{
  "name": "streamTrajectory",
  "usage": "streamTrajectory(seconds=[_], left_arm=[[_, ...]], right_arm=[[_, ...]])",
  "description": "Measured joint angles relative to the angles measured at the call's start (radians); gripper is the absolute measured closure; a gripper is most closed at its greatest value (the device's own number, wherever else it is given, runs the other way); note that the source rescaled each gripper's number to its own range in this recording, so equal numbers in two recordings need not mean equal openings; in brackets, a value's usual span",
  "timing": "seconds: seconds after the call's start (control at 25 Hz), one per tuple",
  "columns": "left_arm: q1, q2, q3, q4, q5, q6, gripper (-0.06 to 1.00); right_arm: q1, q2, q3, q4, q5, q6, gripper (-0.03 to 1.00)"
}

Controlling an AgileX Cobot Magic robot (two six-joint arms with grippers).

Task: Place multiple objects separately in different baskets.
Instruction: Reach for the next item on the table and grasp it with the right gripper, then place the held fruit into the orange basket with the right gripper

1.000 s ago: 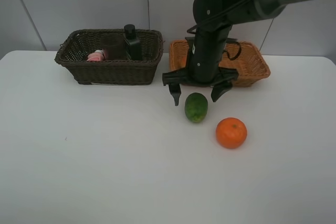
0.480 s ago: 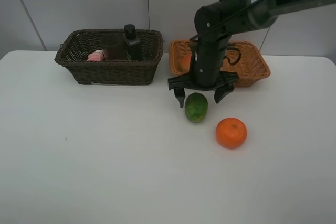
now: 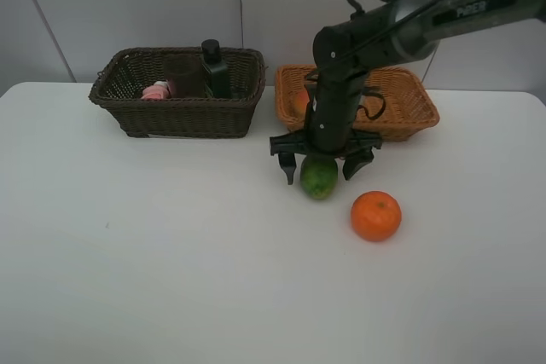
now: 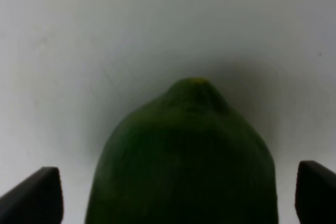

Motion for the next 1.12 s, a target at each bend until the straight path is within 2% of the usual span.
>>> streamTrajectory(seconds=[0.32,0.4,0.44,0.48,0.56,0.6,0.64,1.12], left_arm=[[0.000,0.000,0.000,0.000,0.000,0.000,0.05],[0.000,0.000,0.000,0.000,0.000,0.000,0.05],[0.000,0.000,0.000,0.000,0.000,0.000,0.05],[0.000,0.000,0.000,0.000,0.000,0.000,0.05],[0.000,0.000,0.000,0.000,0.000,0.000,0.05],[0.000,0.000,0.000,0.000,0.000,0.000,0.05],[0.000,0.000,0.000,0.000,0.000,0.000,0.05],[0.000,0.000,0.000,0.000,0.000,0.000,0.05]], right_arm=[[0.000,0.015,0.000,0.000,-0.024,0.000,0.03],[0.000,0.022,0.000,0.000,-0.025,0.000,0.09],[0.000,0.022,0.000,0.001,-0.025,0.000,0.16],[0.000,0.022,0.000,0.001,-0.024,0.000,0.28],[0.000,0.022,0.000,0.000,-0.022,0.000,0.62],[0.000,0.022,0.000,0.000,-0.021,0.000,0.89],[0.000,0.022,0.000,0.000,-0.021,0.000,0.97],[0.000,0.022,0.000,0.000,-0.018,0.000,0.96]])
